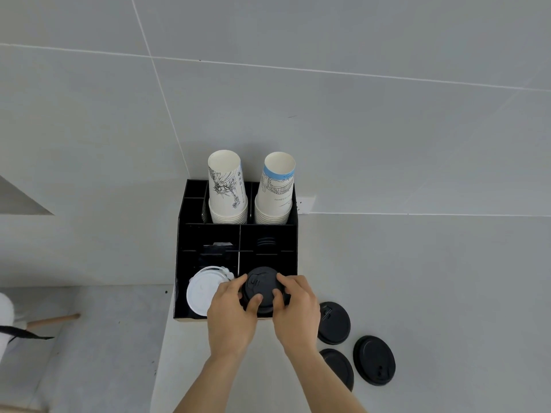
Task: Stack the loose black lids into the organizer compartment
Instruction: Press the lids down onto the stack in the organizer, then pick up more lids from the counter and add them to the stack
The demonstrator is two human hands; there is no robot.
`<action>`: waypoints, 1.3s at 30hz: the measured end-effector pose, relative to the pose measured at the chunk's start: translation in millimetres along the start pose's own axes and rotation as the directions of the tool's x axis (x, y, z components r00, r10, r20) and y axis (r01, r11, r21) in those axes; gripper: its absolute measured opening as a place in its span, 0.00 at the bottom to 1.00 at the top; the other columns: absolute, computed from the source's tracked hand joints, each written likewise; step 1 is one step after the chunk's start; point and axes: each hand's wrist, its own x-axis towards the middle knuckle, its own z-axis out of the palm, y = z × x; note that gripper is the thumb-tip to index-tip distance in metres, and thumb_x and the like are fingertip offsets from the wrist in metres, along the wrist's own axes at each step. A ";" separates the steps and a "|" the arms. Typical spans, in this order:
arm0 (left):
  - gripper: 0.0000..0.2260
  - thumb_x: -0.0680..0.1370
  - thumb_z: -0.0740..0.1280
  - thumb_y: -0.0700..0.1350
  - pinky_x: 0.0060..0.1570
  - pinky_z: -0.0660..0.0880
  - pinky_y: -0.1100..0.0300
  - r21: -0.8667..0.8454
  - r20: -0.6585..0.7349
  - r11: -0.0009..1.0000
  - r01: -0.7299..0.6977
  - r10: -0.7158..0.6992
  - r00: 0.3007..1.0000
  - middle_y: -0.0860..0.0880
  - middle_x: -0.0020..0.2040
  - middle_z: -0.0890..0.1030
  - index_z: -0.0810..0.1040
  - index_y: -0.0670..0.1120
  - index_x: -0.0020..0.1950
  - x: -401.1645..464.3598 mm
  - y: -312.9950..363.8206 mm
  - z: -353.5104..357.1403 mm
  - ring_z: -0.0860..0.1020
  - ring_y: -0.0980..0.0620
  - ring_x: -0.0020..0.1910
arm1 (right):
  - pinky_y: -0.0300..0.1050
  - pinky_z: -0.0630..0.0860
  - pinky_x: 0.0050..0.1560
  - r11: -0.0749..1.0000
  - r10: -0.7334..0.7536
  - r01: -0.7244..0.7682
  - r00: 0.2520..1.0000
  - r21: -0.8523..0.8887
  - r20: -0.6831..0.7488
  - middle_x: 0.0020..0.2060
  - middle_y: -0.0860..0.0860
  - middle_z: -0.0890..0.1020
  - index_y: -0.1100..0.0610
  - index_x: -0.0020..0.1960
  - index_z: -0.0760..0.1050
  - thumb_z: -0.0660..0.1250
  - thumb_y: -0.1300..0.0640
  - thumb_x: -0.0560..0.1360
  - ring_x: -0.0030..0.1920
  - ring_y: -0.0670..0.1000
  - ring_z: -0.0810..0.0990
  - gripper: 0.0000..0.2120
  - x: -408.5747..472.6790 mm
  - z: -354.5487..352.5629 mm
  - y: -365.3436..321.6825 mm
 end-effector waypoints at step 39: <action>0.22 0.76 0.65 0.59 0.64 0.74 0.53 0.054 0.526 0.998 0.024 -0.049 0.849 0.53 0.65 0.77 0.72 0.53 0.68 -66.6 53.8 78.5 0.76 0.53 0.63 | 0.45 0.75 0.52 0.922 0.386 -0.384 0.911 -0.042 0.145 0.64 0.50 0.76 0.51 0.70 0.71 0.67 0.52 0.77 0.58 0.52 0.79 0.22 -6.7 -96.3 102.2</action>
